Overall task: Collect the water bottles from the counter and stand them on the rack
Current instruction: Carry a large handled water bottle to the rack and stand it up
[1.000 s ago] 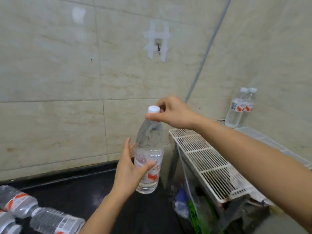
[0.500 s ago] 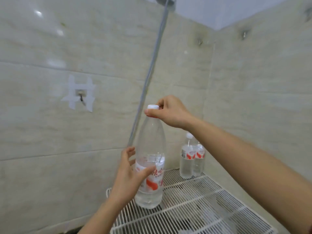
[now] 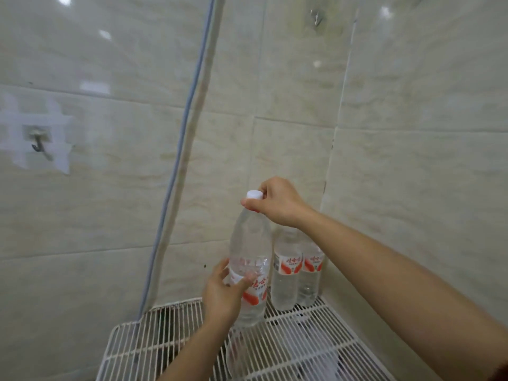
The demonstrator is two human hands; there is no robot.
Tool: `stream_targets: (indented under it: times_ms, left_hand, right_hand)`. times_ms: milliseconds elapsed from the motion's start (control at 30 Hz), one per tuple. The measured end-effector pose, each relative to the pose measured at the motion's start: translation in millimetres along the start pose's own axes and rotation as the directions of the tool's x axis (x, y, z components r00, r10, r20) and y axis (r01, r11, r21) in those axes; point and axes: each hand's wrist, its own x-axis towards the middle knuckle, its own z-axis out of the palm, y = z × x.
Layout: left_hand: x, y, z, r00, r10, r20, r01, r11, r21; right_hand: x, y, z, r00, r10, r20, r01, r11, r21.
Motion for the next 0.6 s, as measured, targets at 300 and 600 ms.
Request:
stream_targets:
  times_ms: [300,600]
  left_hand:
    - [26.2,-3.4,22.9,0.993,0.033,0.111,-0.033,0.999,-0.004]
    - [30.1,-23.6,25.9,0.977,0.097,0.188,-0.121,0.986,0.117]
  right_hand:
    - [25.3,33.9,-0.7,0.998,0.063,0.015,-0.064,0.996,0.069]
    - [42.9,50.0,-13.2,0.986,0.008,0.165,-0.032,0.989,0.145]
